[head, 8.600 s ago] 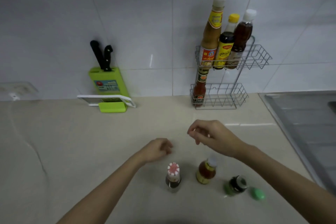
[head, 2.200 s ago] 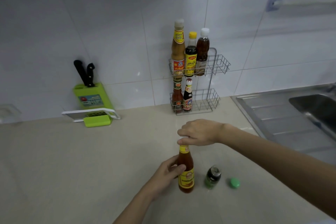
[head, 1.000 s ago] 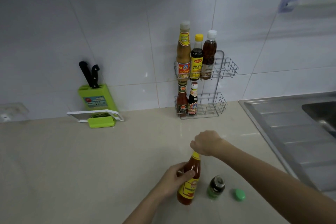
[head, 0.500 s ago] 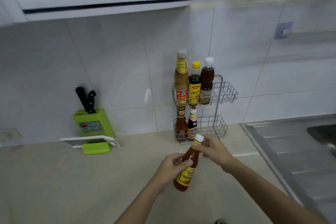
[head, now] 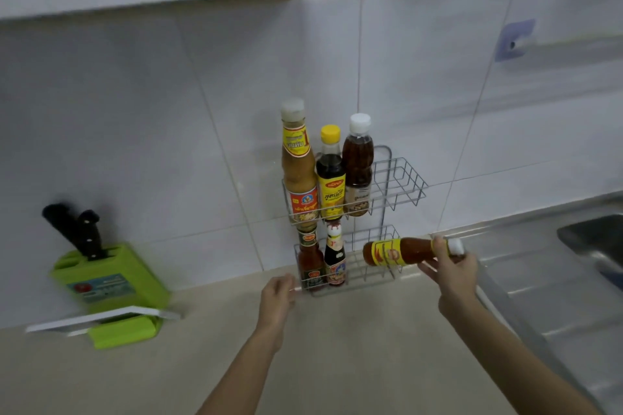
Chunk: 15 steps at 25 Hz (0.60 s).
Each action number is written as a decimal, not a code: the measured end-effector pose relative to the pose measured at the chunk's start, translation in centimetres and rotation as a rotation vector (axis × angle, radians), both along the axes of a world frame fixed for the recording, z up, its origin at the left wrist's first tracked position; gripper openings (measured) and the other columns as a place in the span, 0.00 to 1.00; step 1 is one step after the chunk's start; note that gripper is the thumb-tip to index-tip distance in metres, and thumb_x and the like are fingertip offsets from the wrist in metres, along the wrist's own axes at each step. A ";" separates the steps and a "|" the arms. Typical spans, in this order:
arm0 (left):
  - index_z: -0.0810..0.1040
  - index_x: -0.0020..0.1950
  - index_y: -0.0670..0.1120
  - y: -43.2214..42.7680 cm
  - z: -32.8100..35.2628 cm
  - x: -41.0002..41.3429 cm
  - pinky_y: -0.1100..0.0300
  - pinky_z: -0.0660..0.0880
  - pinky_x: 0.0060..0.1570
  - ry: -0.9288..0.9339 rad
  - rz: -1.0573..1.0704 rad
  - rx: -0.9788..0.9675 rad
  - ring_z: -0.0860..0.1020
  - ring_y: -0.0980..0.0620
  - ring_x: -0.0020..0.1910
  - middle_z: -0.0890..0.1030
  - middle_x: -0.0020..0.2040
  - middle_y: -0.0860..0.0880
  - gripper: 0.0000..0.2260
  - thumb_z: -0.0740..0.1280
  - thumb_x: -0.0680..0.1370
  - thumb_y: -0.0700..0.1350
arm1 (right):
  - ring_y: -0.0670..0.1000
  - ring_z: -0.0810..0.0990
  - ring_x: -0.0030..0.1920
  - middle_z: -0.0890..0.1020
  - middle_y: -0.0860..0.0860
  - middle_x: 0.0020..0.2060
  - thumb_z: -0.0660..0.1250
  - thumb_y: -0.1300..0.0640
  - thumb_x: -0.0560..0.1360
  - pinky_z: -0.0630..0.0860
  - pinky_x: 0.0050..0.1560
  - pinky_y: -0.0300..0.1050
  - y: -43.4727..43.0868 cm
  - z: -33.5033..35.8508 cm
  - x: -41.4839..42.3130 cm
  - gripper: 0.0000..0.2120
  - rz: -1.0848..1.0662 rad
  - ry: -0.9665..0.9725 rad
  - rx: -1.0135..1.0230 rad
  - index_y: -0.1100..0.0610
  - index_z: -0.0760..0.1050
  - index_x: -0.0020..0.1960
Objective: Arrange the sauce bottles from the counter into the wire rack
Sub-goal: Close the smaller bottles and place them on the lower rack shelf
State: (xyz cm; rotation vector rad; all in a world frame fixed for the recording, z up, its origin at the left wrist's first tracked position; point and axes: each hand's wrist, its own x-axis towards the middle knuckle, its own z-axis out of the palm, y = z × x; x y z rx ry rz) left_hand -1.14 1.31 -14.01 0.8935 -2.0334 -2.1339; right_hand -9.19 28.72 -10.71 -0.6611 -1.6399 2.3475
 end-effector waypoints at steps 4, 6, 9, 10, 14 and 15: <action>0.69 0.69 0.44 0.7 -0.4 -2.1 0.51 0.67 0.66 -0.056 -0.070 0.130 0.74 0.48 0.61 0.75 0.61 0.47 0.24 0.50 0.82 0.58 | 0.62 0.78 0.58 0.74 0.65 0.61 0.68 0.57 0.75 0.79 0.53 0.58 -1.3 -0.8 -2.3 0.18 0.022 0.013 0.068 0.63 0.68 0.61; 0.68 0.71 0.45 1.0 -0.7 -3.0 0.55 0.65 0.65 -0.053 -0.094 0.172 0.72 0.52 0.60 0.75 0.62 0.48 0.27 0.46 0.81 0.60 | 0.62 0.79 0.57 0.76 0.63 0.57 0.69 0.57 0.75 0.80 0.53 0.57 -2.1 -1.1 -3.3 0.15 0.078 0.034 0.134 0.61 0.70 0.57; 0.67 0.72 0.45 1.4 -0.8 -3.5 0.57 0.64 0.65 -0.008 -0.040 0.179 0.72 0.52 0.61 0.74 0.68 0.46 0.28 0.46 0.81 0.60 | 0.58 0.81 0.51 0.81 0.59 0.48 0.71 0.52 0.73 0.80 0.51 0.56 -3.8 -0.8 -4.0 0.11 0.192 0.086 0.392 0.58 0.75 0.50; 0.66 0.72 0.45 1.4 -0.9 -3.5 0.57 0.64 0.66 0.001 -0.029 0.175 0.72 0.51 0.62 0.73 0.69 0.46 0.28 0.46 0.81 0.60 | 0.56 0.81 0.48 0.82 0.58 0.46 0.71 0.51 0.73 0.80 0.49 0.55 -4.5 -0.7 -4.2 0.11 0.238 0.108 0.527 0.57 0.77 0.49; 0.64 0.74 0.44 1.5 -1.2 -3.4 0.53 0.60 0.72 0.004 -0.040 0.183 0.67 0.47 0.72 0.70 0.72 0.45 0.28 0.45 0.81 0.60 | 0.53 0.79 0.43 0.82 0.54 0.43 0.72 0.53 0.72 0.74 0.42 0.46 -6.8 -0.5 -4.8 0.14 0.398 0.204 0.803 0.59 0.76 0.53; 0.63 0.74 0.45 1.5 -1.2 -3.5 0.53 0.60 0.72 0.003 -0.041 0.178 0.67 0.47 0.72 0.69 0.73 0.45 0.28 0.45 0.81 0.60 | 0.51 0.78 0.43 0.81 0.52 0.42 0.73 0.54 0.71 0.73 0.41 0.43 -7.1 -0.4 -4.8 0.16 0.427 0.210 0.800 0.58 0.74 0.55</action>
